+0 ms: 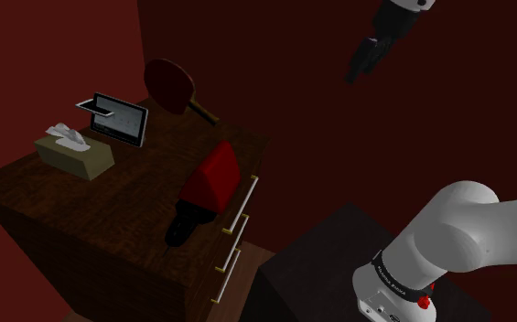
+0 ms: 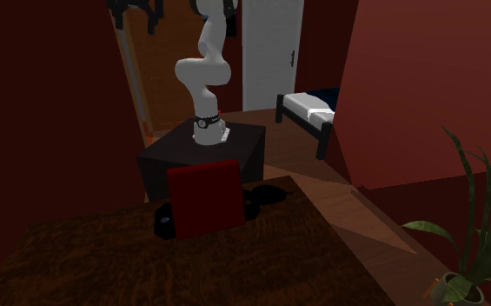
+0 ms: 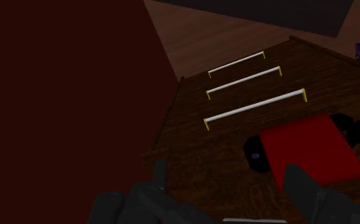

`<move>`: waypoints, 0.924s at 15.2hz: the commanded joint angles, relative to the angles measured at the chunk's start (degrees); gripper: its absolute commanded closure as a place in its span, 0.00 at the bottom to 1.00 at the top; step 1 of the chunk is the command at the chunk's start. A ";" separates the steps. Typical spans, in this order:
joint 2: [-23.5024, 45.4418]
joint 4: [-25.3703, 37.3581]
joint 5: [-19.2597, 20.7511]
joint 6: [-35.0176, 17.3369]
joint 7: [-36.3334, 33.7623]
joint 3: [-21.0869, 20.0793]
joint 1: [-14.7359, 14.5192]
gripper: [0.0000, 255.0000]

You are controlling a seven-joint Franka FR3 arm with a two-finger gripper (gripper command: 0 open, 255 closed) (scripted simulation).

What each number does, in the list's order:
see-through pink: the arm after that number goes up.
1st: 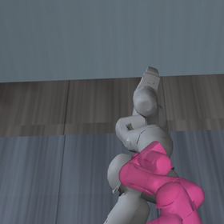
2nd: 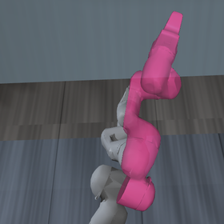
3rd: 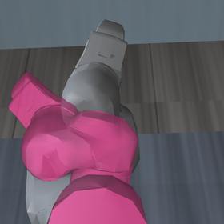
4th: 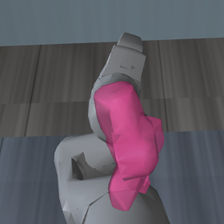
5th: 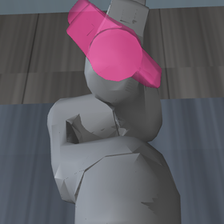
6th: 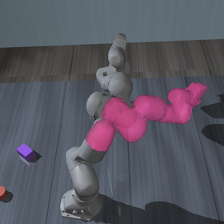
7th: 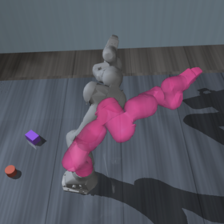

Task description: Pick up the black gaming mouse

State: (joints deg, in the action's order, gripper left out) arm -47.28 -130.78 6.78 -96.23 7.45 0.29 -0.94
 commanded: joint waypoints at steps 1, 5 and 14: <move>0.00 0.00 0.00 0.00 0.00 0.00 0.00 0.00; -2.89 -6.76 -2.88 -2.95 -8.44 -4.57 0.35 0.00; -3.74 -17.04 -11.30 -10.94 -28.04 -16.70 -0.22 0.00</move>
State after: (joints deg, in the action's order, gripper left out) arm -51.17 -146.77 -3.37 -106.08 -18.03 -14.81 -1.00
